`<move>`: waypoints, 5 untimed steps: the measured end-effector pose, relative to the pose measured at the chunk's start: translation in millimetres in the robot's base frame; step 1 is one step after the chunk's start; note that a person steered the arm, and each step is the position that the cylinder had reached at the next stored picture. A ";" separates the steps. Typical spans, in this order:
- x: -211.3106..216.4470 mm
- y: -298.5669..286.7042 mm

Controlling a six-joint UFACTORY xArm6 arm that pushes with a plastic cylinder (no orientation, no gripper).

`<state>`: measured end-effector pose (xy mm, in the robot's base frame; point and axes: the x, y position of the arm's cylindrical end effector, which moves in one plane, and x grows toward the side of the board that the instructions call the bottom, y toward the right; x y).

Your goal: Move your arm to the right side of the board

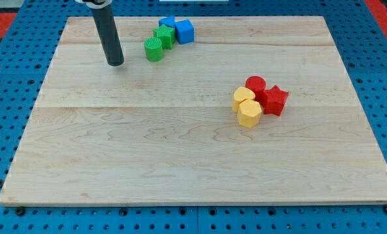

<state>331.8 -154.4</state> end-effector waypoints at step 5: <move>-3.4 2.0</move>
<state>328.4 -152.5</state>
